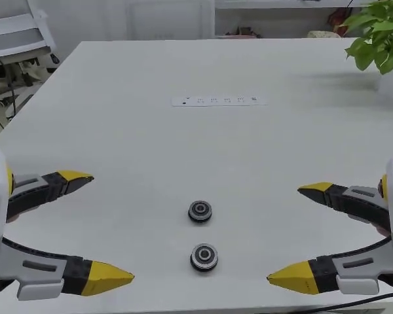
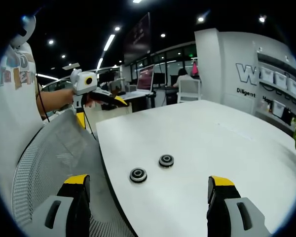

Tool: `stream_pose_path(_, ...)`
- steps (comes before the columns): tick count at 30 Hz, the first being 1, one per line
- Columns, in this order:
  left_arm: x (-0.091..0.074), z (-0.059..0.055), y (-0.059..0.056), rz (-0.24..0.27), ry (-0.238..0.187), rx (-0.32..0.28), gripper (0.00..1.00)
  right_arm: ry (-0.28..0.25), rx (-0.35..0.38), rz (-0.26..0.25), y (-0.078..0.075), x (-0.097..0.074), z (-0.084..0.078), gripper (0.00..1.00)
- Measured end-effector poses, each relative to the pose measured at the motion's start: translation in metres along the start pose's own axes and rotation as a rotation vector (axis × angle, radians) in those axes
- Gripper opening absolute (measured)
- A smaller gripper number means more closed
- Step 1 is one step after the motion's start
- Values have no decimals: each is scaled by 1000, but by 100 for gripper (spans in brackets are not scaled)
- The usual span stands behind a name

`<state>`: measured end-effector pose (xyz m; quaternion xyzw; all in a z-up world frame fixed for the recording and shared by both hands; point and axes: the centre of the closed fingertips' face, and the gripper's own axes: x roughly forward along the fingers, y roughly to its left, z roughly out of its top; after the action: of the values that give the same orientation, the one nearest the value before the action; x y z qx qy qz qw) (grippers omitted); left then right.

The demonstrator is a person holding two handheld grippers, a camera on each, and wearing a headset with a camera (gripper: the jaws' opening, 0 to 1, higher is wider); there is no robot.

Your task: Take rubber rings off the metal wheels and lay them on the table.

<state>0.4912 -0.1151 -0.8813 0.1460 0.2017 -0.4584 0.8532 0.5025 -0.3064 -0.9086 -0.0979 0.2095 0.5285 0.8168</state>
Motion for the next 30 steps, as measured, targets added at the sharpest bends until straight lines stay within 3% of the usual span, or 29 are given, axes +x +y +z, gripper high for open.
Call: stream_pose_path(30, -1, -1, 1, -2, -16, -11, 100, -2, -13, 10, 1, 4, 2, 99)
